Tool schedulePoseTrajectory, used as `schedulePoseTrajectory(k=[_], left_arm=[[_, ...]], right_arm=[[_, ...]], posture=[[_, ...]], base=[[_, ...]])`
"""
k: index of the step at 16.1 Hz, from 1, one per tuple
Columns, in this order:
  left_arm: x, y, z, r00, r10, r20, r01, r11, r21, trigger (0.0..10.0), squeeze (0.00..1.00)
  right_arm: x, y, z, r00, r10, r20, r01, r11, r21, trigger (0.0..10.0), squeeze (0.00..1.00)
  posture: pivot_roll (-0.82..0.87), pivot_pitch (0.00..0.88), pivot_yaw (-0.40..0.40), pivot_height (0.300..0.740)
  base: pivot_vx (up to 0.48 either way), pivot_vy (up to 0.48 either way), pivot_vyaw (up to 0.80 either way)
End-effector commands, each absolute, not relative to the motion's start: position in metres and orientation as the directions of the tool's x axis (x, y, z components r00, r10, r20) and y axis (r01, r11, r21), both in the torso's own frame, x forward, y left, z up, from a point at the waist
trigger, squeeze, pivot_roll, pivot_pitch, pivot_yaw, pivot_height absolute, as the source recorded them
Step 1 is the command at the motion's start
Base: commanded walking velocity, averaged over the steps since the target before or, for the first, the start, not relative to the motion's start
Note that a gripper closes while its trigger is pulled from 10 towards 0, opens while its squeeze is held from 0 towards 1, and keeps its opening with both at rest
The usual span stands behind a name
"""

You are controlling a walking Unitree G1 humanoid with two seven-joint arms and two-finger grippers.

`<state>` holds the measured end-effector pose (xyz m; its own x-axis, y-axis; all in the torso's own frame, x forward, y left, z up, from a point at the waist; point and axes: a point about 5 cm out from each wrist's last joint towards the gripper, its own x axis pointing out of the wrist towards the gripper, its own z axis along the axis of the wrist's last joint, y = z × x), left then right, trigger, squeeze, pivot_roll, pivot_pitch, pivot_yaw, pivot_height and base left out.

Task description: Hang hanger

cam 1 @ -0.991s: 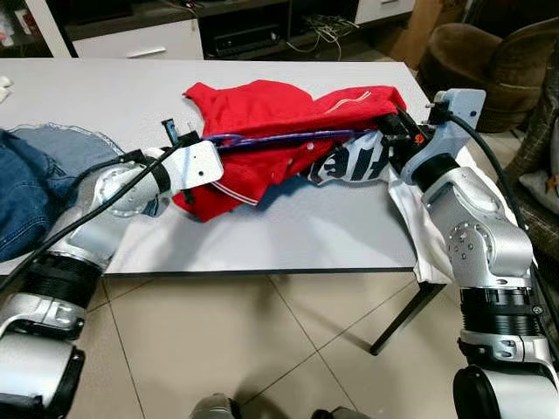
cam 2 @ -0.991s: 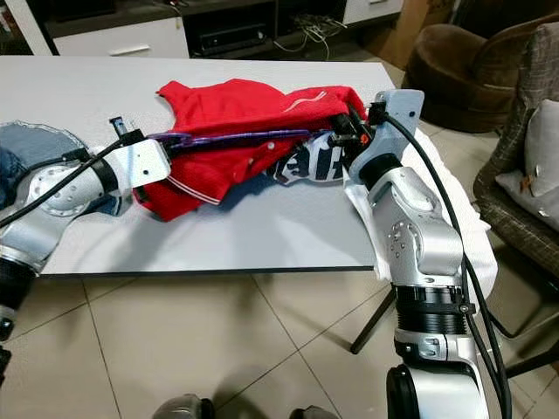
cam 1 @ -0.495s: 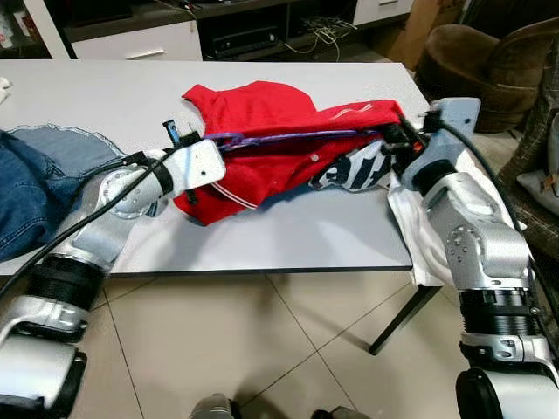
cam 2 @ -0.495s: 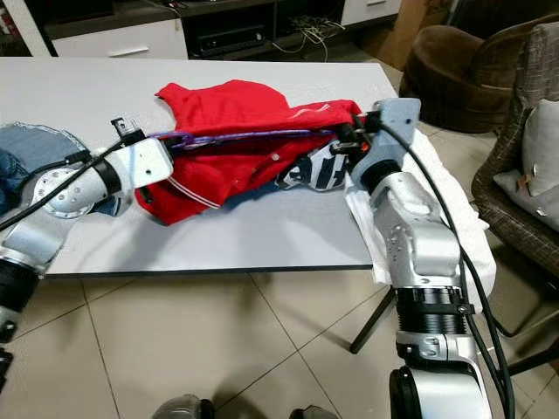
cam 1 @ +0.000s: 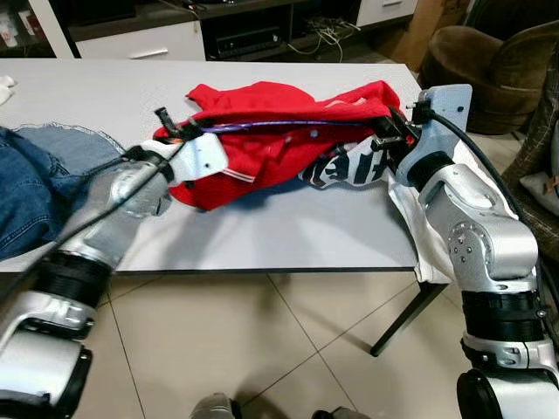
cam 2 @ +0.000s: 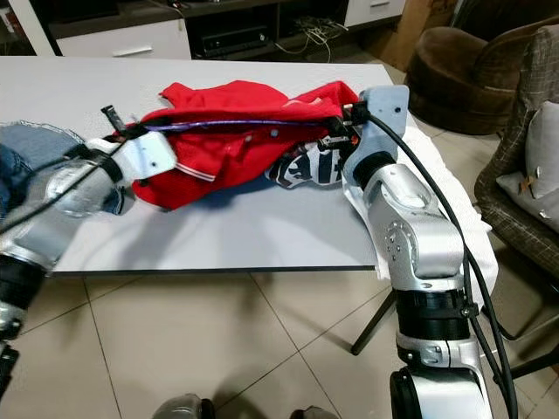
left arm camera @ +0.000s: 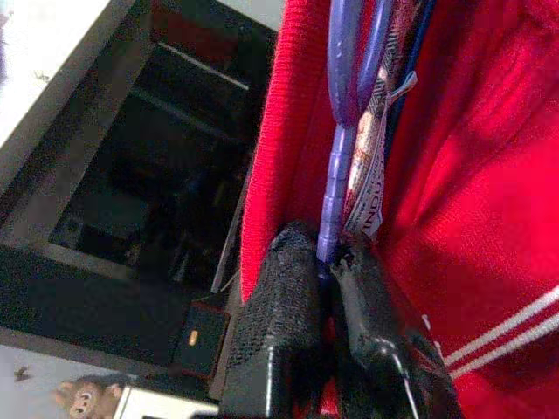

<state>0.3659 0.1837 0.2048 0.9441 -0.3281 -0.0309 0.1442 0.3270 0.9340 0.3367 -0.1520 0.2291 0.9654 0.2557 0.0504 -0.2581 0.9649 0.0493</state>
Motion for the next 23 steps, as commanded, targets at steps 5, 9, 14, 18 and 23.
schedulePoseTrajectory(k=[5,9,14,18,23], left_arm=[[0.378,0.190,0.190,0.985,-0.159,-0.067,0.124,0.383,0.915,10.0,0.09],[0.375,0.135,0.175,0.942,-0.317,-0.111,0.258,0.471,0.843,10.0,0.09],[0.366,0.100,0.169,0.893,-0.429,-0.135,0.360,0.502,0.787,10.0,0.08],[0.366,0.086,0.185,0.865,-0.491,-0.101,0.368,0.485,0.793,10.0,0.07],[0.371,0.099,0.184,0.893,-0.434,-0.119,0.351,0.507,0.787,10.0,0.07]], right_arm=[[0.322,-0.128,0.242,0.969,0.240,0.061,-0.233,0.967,-0.099,10.0,0.00],[0.327,-0.088,0.245,0.947,0.314,0.064,-0.300,0.939,-0.169,10.0,0.00],[0.333,-0.078,0.227,0.950,0.310,0.026,-0.291,0.914,-0.282,10.0,0.00],[0.330,-0.066,0.206,0.936,0.351,-0.028,-0.332,0.856,-0.395,10.0,0.00],[0.337,-0.097,0.199,0.975,0.220,-0.018,-0.207,0.885,-0.418,10.0,0.00]], posture=[[0.05,0.031,-0.004,0.740],[0.05,0.030,0.001,0.740],[0.07,0.029,-0.002,0.740],[0.07,0.029,0.002,0.740],[0.06,0.028,0.011,0.740]], base=[[0.000,0.000,0.00],[0.000,0.000,0.00],[0.000,0.000,0.00],[0.000,0.000,0.00],[0.000,0.000,0.00]])
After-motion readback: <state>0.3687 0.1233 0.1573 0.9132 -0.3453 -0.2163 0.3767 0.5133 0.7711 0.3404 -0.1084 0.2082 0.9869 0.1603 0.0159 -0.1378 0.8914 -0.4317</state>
